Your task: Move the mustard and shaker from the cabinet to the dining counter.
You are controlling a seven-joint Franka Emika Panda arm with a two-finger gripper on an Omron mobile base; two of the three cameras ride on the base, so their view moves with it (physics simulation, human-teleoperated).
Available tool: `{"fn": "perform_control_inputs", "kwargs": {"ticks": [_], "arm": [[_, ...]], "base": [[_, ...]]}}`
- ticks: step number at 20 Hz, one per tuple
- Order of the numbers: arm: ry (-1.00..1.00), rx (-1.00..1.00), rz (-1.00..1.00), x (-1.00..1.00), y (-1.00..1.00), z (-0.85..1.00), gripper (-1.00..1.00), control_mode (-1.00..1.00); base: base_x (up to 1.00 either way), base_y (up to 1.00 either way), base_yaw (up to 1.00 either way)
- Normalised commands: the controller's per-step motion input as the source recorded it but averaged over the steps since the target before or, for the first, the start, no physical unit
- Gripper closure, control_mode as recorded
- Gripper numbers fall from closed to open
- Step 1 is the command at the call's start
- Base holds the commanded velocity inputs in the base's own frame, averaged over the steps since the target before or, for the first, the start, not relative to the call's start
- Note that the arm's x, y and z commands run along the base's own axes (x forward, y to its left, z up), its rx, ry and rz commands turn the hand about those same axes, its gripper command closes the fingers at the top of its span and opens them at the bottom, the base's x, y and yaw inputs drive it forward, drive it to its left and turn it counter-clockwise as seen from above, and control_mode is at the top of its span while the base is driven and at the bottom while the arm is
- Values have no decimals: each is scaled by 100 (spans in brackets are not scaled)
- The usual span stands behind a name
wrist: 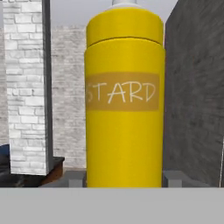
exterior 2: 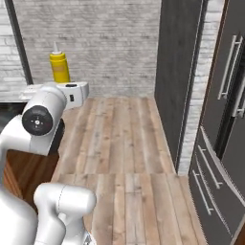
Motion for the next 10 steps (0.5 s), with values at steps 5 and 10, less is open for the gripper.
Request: {"fn": "perform_control_inputs", "kwargs": {"ticks": [5, 10], "arm": [[0, 0, 0, 0, 0, 0, 100, 100], [0, 0, 0, 0, 0, 0, 100, 100]], "base": [[-38, 94, 0], [-59, 100, -1]]}}
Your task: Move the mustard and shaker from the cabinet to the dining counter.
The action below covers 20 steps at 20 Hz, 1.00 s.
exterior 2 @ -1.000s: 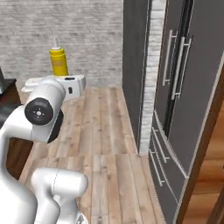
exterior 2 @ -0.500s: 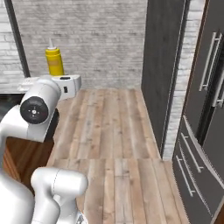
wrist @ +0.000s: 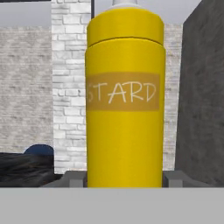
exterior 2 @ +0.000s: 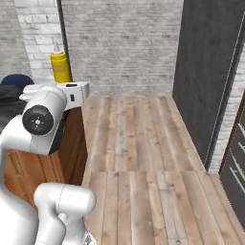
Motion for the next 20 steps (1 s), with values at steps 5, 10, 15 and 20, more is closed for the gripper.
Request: {"fn": "perform_control_inputs", "kwargs": {"ticks": [5, 10, 15, 20], "arm": [[0, 0, 0, 0, 0, 0, 100, 100], [0, 0, 0, 0, 0, 0, 100, 100], [0, 0, 0, 0, 0, 0, 100, 100], [0, 0, 0, 0, 0, 0, 100, 100]], "base": [[-36, 100, 0], [-12, 100, 2], [14, 100, 5], [17, 100, 4]]}}
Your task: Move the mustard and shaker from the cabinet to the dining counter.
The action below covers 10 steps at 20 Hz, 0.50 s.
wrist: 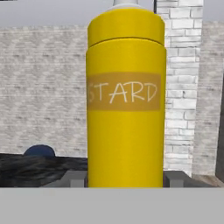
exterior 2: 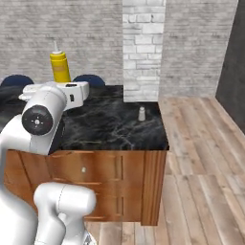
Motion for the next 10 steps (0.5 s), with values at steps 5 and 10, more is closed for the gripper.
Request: {"fn": "perform_control_inputs", "kwargs": {"ticks": [5, 10], "arm": [[0, 0, 0, 0, 0, 0, 100, 100], [0, 0, 0, 0, 0, 0, 100, 100]], "base": [[22, 99, 5], [58, 81, 3]]}}
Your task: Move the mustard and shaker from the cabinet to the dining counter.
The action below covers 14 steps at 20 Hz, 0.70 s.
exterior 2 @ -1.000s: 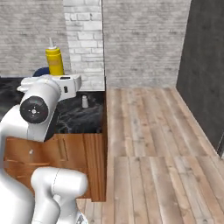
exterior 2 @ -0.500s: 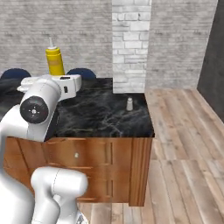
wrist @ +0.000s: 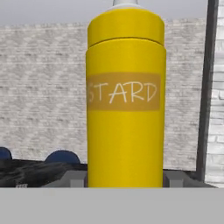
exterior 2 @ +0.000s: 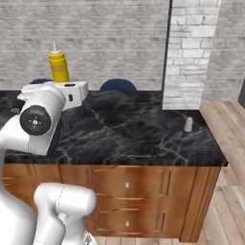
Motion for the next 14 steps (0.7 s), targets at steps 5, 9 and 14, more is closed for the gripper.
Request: {"fn": "perform_control_inputs", "kwargs": {"ticks": [5, 9, 14], "arm": [[0, 0, 0, 0, 0, 0, 100, 100], [0, 0, 0, 0, 0, 0, 100, 100], [0, 0, 0, 0, 0, 0, 100, 100]], "base": [[87, 51, 2], [72, 20, 0], [45, 15, 1]]}}
